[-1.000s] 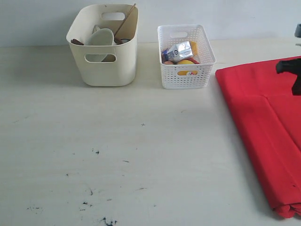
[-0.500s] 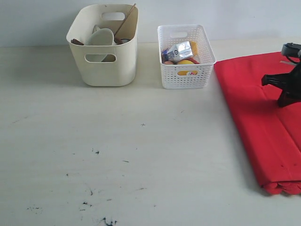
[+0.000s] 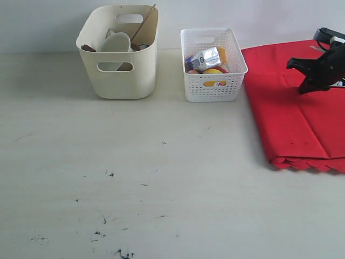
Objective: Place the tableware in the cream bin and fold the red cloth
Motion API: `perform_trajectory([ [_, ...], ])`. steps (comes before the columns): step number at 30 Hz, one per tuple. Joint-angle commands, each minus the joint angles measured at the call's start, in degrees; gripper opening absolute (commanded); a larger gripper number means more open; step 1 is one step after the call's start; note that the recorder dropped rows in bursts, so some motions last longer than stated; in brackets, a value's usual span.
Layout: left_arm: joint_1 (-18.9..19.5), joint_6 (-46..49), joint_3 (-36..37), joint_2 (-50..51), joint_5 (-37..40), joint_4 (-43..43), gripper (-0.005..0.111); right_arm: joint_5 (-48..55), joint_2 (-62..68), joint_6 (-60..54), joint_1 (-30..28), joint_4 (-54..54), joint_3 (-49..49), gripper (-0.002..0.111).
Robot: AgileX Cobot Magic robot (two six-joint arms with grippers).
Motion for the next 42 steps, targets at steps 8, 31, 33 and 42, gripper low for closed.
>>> perform_trajectory([
  [8, 0.05, -0.38, 0.18, -0.24, -0.38, -0.8, 0.0, 7.11, 11.2, -0.74, 1.0, 2.25, -12.65, 0.0],
  [31, 0.05, -0.04, 1.05, -0.24, -1.92, -0.79, 0.0, 18.89, -4.9, 3.74, 2.41, -7.41, -16.09, 0.0],
  [33, 0.05, 0.21, 1.05, -0.24, -2.45, -0.67, 0.0, 20.65, -9.13, 4.86, 2.41, -10.05, -16.09, 0.0],
  [42, 0.05, 0.62, 1.68, -0.24, -4.23, 0.13, 0.0, 24.98, -28.72, 5.16, 2.41, -13.31, -11.53, 0.0],
])
